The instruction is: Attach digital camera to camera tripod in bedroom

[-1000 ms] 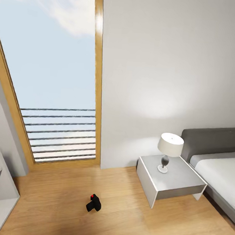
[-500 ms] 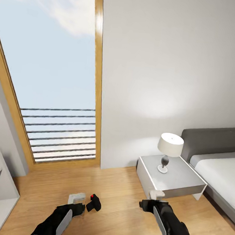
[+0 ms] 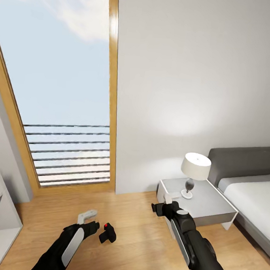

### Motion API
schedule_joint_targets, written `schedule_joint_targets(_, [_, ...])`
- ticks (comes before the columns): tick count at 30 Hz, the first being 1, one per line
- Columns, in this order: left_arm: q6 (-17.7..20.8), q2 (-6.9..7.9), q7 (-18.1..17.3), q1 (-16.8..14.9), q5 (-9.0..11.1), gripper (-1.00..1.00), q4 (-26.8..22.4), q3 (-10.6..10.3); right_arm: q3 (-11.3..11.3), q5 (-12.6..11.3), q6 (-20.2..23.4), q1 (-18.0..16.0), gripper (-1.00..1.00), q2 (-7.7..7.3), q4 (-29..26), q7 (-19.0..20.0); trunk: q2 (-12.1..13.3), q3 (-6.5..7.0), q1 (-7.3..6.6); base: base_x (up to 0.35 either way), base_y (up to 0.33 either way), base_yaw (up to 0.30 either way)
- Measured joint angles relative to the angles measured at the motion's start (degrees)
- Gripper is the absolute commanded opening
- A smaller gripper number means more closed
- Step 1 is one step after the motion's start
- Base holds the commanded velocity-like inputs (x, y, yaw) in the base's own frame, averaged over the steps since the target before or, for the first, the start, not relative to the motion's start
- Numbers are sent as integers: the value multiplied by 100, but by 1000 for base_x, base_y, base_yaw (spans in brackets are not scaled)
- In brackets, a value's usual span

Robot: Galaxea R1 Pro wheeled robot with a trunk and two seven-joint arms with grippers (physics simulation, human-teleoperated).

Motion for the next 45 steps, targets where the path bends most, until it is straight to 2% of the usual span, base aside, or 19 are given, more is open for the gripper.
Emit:
schedule_joint_targets(6, [-37, -18, 134, 105, 80, 100, -93, -12, 48, 14, 207, 182, 100, -15, -673, -1, 0, 0, 0, 0, -134, 0])
schedule_joint_targets(8, [-107, -27, 158, 125, 98, 100, -106, -16, 56, 21, 427, 288, 100, -14, -975, -4, 0, 0, 0, 0, -260, 0])
schedule_joint_targets(9, [-198, -34, 176, 164, 110, 100, -118, -20, 59, 26, 792, 413, 100, -19, -1362, -6, -1, 0, 0, 0, -294, 0])
schedule_joint_targets(14, [-272, -39, 183, 221, 121, 100, -126, -19, 61, 29, 1163, 510, 100, -22, -1700, -7, 0, 0, 0, 0, -312, 0])
schedule_joint_targets(24, [-305, -41, 196, 249, 123, 100, -128, -18, 60, 16, 1315, 547, 100, -24, -1815, -6, 0, 0, 0, 0, -328, 12])
schedule_joint_targets(30, [-312, -34, 203, 268, 122, 100, -130, -17, 63, 7, 1338, 552, 100, -25, -1823, -1, 0, 0, -1, 59, -313, 161])
schedule_joint_targets(38, [-307, -17, 183, 276, 123, 100, -102, -8, 70, 10, 1340, 554, 100, -29, -1793, 4, 0, 0, -3, 270, -116, 251])
schedule_joint_targets(41, [-306, 1, 180, 276, 128, 100, -51, 5, 148, 8, 1329, 547, 100, -10, -1504, 13, 0, 0, -3, 322, -8, 275])
schedule_joint_targets(45, [-306, 0, 178, 276, 127, 100, -46, 6, 161, 11, 1324, 546, 100, -8, -1470, 15, 0, 0, -3, 325, -2, 278])
